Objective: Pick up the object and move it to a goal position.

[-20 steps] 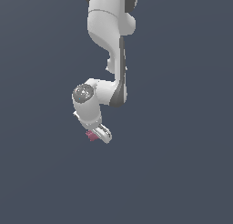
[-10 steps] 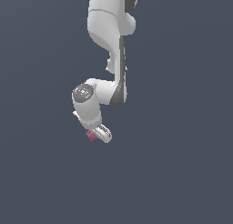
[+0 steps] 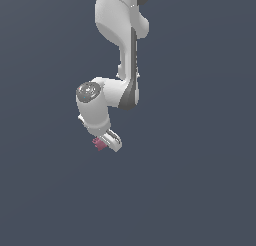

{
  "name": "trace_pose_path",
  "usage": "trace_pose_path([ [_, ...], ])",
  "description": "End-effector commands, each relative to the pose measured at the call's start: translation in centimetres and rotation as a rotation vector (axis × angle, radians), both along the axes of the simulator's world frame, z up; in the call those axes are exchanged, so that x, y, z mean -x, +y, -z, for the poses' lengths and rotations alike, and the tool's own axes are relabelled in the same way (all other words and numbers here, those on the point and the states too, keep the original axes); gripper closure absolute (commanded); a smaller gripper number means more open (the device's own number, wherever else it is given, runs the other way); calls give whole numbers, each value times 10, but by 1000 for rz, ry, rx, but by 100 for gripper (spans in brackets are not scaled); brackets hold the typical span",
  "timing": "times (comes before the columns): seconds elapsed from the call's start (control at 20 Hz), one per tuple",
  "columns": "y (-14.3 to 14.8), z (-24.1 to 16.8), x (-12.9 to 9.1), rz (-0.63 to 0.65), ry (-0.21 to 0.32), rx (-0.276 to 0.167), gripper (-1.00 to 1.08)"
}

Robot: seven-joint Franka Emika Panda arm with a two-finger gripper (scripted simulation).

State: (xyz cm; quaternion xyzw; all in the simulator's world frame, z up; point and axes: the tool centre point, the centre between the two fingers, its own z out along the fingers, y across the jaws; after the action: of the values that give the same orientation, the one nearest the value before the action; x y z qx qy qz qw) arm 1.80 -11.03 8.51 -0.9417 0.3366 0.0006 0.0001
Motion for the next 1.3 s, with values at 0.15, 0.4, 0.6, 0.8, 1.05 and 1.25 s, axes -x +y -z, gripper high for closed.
trace_pose_path([
  [0.15, -4, -38, 13, 0, -1, -1, 108],
  [0.4, -10, -87, 29, 1, -1, -1, 108],
  [0.6, -15, -130, 44, 1, -1, -2, 108],
  [0.8, -21, -177, 59, 2, -1, -1, 108],
  [1.05, -28, -237, 78, 2, -1, -1, 108],
  [1.25, -34, -283, 92, 2, -1, 0, 108],
])
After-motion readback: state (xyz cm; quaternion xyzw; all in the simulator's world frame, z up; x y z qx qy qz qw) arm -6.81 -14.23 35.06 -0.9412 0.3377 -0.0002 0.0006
